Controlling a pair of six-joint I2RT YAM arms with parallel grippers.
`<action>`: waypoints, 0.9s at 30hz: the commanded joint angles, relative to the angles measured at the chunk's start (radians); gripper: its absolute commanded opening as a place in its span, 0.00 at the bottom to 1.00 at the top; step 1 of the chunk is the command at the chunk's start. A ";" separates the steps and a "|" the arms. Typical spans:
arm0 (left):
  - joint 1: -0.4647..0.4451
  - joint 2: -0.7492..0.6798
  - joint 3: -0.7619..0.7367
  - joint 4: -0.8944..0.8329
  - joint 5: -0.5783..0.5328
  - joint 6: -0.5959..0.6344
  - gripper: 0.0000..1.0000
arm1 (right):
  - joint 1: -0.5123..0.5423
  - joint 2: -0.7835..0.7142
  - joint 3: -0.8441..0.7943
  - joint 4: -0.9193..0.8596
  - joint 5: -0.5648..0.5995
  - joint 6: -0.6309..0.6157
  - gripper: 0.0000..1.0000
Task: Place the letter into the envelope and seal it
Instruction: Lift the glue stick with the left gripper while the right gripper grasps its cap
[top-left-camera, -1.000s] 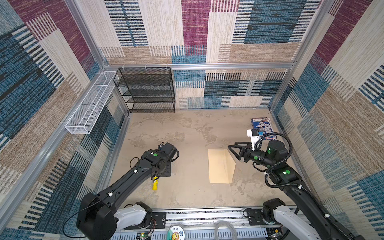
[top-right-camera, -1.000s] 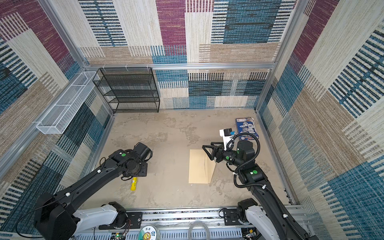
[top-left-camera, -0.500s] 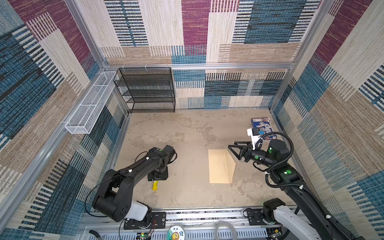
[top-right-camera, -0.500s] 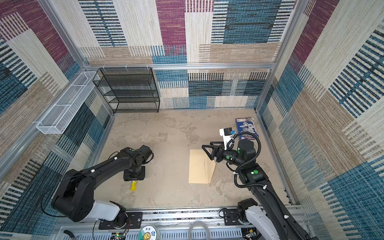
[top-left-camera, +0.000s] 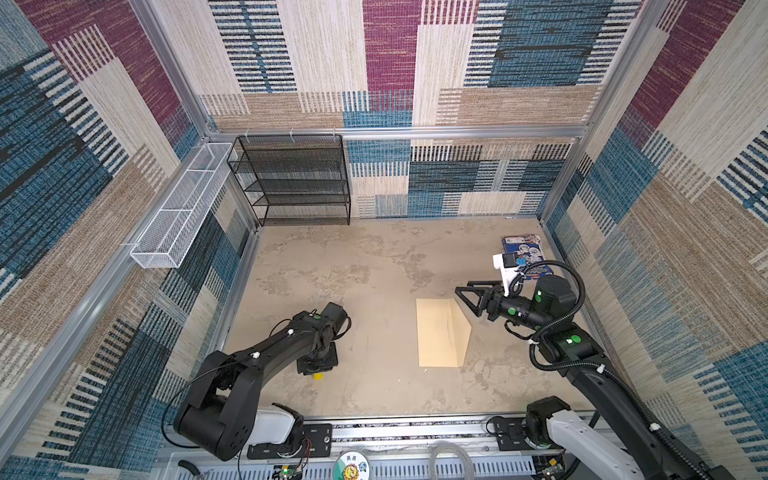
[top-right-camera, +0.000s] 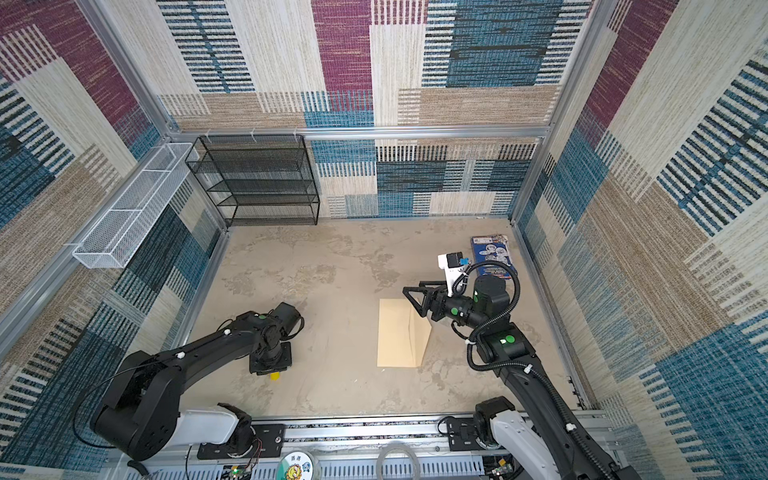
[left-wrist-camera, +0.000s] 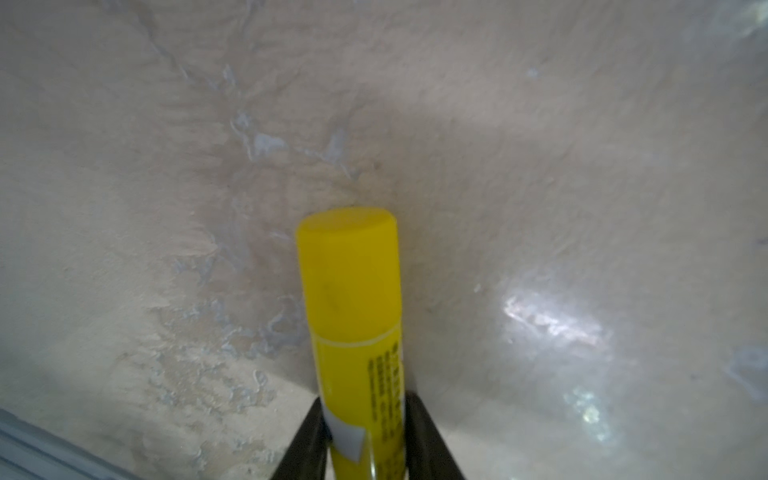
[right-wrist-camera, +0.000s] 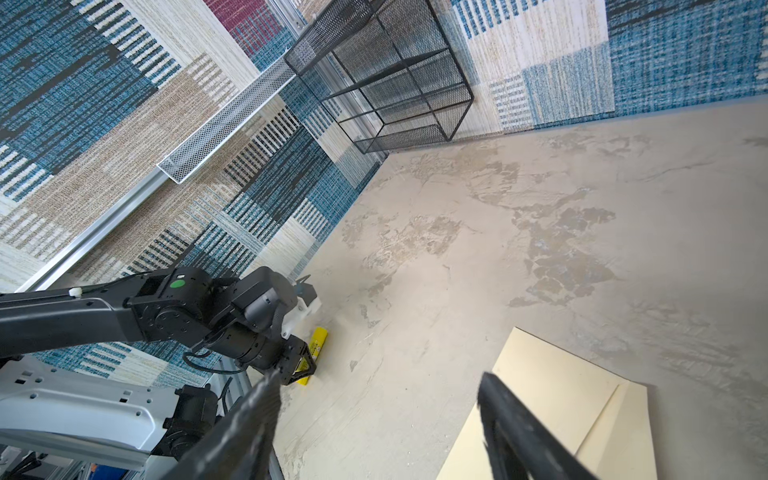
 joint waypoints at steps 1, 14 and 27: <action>-0.002 0.010 -0.019 0.037 0.075 -0.010 0.28 | 0.000 0.011 0.006 0.016 0.002 0.019 0.77; -0.277 -0.240 0.105 0.309 0.255 0.306 0.10 | 0.002 0.221 -0.015 -0.040 -0.148 0.114 0.71; -0.479 -0.091 0.229 0.418 0.352 0.491 0.00 | 0.171 0.309 -0.055 0.123 -0.159 0.208 0.69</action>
